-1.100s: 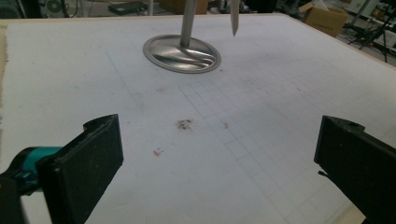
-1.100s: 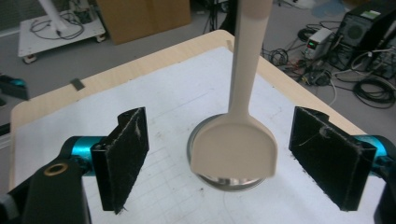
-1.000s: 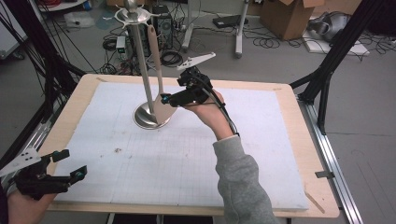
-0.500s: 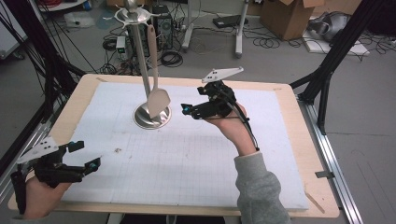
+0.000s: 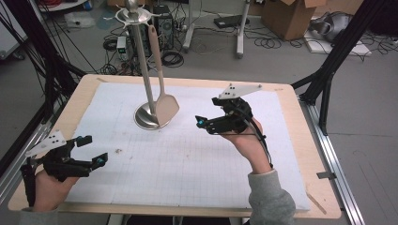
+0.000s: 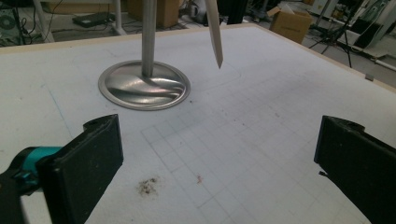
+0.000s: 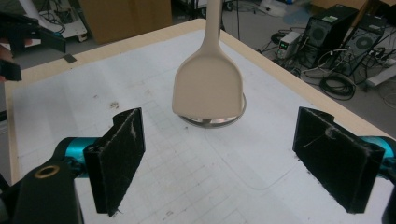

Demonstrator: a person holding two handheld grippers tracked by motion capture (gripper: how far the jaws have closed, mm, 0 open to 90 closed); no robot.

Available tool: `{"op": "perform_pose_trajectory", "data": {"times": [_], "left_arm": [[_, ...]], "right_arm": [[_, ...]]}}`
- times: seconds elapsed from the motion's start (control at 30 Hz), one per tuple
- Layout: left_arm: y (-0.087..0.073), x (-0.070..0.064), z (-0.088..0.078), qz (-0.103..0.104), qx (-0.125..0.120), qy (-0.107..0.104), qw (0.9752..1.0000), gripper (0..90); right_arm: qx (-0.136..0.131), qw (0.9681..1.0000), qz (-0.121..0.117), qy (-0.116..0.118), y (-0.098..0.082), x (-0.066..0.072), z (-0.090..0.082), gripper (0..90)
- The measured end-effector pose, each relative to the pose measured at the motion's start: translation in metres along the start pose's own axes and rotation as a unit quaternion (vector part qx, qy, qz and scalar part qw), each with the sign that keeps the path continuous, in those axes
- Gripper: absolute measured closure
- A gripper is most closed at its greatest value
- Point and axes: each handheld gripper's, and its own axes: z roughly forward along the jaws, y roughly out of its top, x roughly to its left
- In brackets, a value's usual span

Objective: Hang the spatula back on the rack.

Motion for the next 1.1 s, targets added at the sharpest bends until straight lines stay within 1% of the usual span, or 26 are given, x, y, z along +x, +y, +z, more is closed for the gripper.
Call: {"op": "perform_pose_trajectory", "data": {"times": [0.07, 0.13, 0.23, 0.3, 0.4, 0.53, 0.67, 0.73, 0.83, 0.87, 0.93, 1.1], "left_arm": [[0.002, 0.000, 0.001, -0.002, -0.005, -0.001, 1.0000, 1.7], [0.003, 0.000, 0.003, -0.001, -0.008, -0.001, 1.0000, 1.7], [0.003, -0.001, 0.006, -0.001, -0.010, -0.001, 1.0000, 1.7], [0.003, -0.001, 0.007, 0.000, -0.009, -0.001, 1.0000, 1.7], [0.003, -0.001, 0.007, 0.000, -0.010, 0.002, 0.9999, 1.7], [0.004, -0.001, 0.004, 0.000, -0.020, 0.008, 0.9998, 1.7], [0.004, -0.001, 0.003, -0.002, -0.023, 0.008, 0.9997, 1.7], [0.004, -0.002, 0.003, -0.001, -0.023, 0.007, 0.9997, 1.7], [0.005, -0.002, 0.003, 0.001, -0.022, 0.006, 0.9997, 1.7], [0.005, -0.003, 0.003, 0.001, -0.023, 0.007, 0.9997, 1.7], [0.005, -0.003, 0.004, 0.001, -0.024, 0.007, 0.9997, 1.7], [0.004, -0.002, 0.004, -0.001, -0.023, 0.009, 0.9997, 1.7]], "right_arm": [[-0.010, 0.9999, -0.002, 0.003, -0.008, 0.000, -0.003, 16.3], [-0.013, 0.9998, 0.010, 0.006, -0.017, -0.002, -0.005, 16.3], [-0.021, 0.9996, 0.019, 0.005, -0.031, -0.005, -0.007, 16.3], [-0.021, 0.9995, 0.024, 0.000, -0.039, -0.006, -0.010, 16.3], [-0.027, 0.9993, 0.026, -0.006, -0.050, -0.007, -0.016, 16.3], [-0.038, 0.9988, 0.028, -0.016, -0.063, -0.006, -0.024, 16.3], [-0.044, 0.9983, 0.033, -0.017, -0.079, -0.009, -0.031, 16.3], [-0.044, 0.9978, 0.046, -0.016, -0.089, -0.014, -0.035, 16.3], [-0.048, 0.9972, 0.056, -0.014, -0.098, -0.018, -0.039, 16.3], [-0.049, 0.9970, 0.057, -0.016, -0.101, -0.018, -0.041, 16.3], [-0.048, 0.9968, 0.055, -0.030, -0.105, -0.019, -0.045, 16.3], [-0.050, 0.9960, 0.062, -0.040, -0.117, -0.020, -0.052, 16.3]]}}
